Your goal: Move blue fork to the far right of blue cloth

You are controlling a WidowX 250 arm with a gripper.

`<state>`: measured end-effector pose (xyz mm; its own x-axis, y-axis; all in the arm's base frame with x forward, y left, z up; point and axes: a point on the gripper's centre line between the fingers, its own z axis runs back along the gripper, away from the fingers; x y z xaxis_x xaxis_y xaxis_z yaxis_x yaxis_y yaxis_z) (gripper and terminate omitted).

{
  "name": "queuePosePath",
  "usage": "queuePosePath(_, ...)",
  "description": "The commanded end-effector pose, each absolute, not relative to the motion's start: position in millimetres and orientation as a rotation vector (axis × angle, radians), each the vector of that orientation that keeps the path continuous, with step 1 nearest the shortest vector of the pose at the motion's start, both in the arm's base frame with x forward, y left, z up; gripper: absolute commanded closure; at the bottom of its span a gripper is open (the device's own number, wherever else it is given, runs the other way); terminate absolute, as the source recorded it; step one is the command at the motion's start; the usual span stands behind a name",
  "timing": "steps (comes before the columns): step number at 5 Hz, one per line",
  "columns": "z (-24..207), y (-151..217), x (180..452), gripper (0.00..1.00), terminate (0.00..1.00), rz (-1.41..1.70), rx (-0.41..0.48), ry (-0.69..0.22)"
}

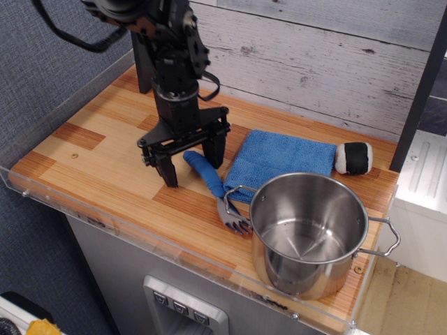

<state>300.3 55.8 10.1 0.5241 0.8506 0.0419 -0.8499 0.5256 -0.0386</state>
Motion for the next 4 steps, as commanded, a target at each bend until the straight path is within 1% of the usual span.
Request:
queuePosePath(1,3.9,50.6,304.9,1.0,0.0,0.982,-0.003,-0.099)
queuePosePath(2,4.4,47.4,301.6,1.0,0.0,0.963,0.017,-0.122)
queuePosePath(4,11.1,52.1,296.5,1.0,0.0,0.911,0.028,-0.133)
